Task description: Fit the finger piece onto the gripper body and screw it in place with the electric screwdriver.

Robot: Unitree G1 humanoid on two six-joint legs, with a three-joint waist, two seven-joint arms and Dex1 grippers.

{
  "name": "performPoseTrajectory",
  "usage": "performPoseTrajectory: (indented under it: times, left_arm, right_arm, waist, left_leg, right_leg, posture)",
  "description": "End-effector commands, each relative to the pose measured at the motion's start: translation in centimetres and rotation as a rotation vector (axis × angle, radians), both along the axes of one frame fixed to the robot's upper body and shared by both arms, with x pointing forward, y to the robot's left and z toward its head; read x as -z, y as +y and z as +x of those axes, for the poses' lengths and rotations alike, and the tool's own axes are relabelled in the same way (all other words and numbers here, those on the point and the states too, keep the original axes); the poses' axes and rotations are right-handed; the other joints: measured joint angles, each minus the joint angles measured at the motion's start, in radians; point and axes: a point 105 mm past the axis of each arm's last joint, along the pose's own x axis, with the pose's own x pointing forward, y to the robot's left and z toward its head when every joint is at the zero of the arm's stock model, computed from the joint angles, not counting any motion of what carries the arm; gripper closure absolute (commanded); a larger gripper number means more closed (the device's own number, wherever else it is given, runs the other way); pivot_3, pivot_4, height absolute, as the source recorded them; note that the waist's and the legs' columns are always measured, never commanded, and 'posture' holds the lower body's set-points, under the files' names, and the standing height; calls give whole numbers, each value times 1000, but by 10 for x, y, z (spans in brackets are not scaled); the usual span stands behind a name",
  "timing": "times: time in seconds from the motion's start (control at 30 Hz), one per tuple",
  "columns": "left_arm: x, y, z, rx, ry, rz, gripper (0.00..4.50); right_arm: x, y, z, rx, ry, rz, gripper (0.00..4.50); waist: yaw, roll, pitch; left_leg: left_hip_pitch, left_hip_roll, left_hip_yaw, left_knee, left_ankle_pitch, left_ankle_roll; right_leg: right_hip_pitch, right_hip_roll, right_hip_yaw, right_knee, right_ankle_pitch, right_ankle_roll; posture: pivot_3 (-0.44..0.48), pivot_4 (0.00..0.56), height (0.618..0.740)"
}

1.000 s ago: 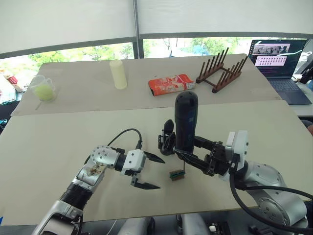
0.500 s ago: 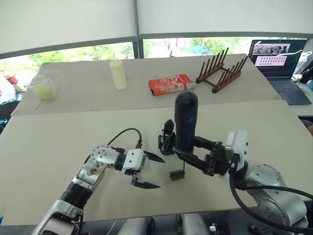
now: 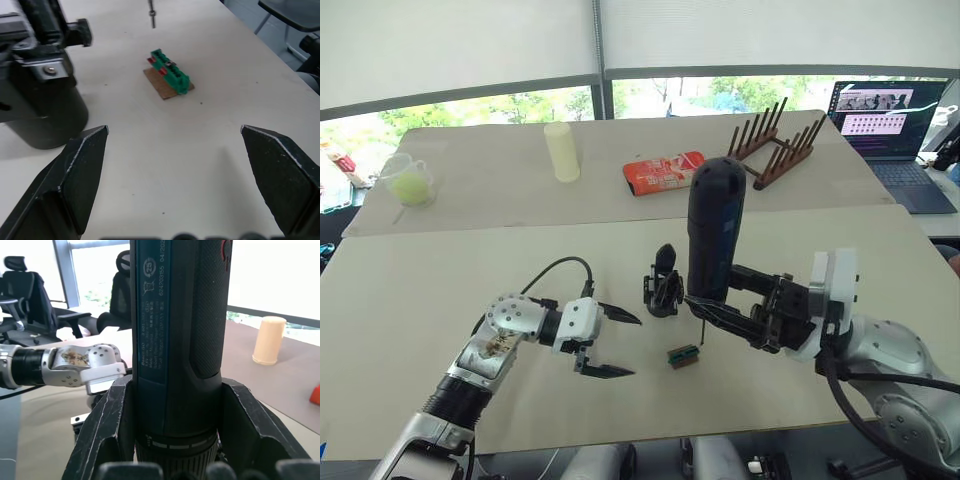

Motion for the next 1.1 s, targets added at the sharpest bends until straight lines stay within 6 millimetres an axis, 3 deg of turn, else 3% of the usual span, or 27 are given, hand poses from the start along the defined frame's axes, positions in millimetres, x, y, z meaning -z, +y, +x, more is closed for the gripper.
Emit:
performPoseTrajectory:
  times: [0.03, 0.27, 0.67, 0.83, 1.1]
  left_arm:
    - [-12, 7, 1, -35, -17, -29, 0]
    - [-23, 17, 11, -131, 6, -65, 0]
    - [-24, 10, 31, -204, -49, -116, 0]
    - [-21, 7, 35, -195, -61, -113, 0]
    - [-15, 5, 40, -190, -69, -109, 0]
  right_arm:
    - [-29, 4, -12, -57, -85, 23, 2605]
    - [-61, 14, -11, -209, -61, 9, 2605]
    - [-109, 35, 12, -392, 23, 57, 2605]
    - [-115, 45, 22, -432, 4, 70, 2605]
    - [-103, 60, 42, -425, -45, 32, 2605]
  waist:
    - [0, 0, 0]
    - [-1, 0, 0]
    - [0, -1, 0]
    - [-1, -1, 0]
    - [-2, -1, 0]
  left_leg:
    - [0, 0, 0, 0, 0, 0]
    - [0, 0, 0, 0, 0, 0]
    - [-1, 1, 0, 1, -1, 2]
    - [-2, 1, 0, 1, -1, 1]
    - [-2, 0, 0, 1, -1, 2]
  right_leg:
    - [0, 0, 0, 0, 0, 0]
    - [0, -1, 0, 0, 0, 0]
    - [0, -4, 0, -1, 0, 0]
    - [-1, -4, 0, 0, 0, 0]
    - [-2, -3, -1, 0, 0, 0]
  posture:
    - [0, 150, 740]
    - [0, 150, 740]
    - [0, 150, 740]
    - [0, 150, 740]
    - [0, 150, 740]
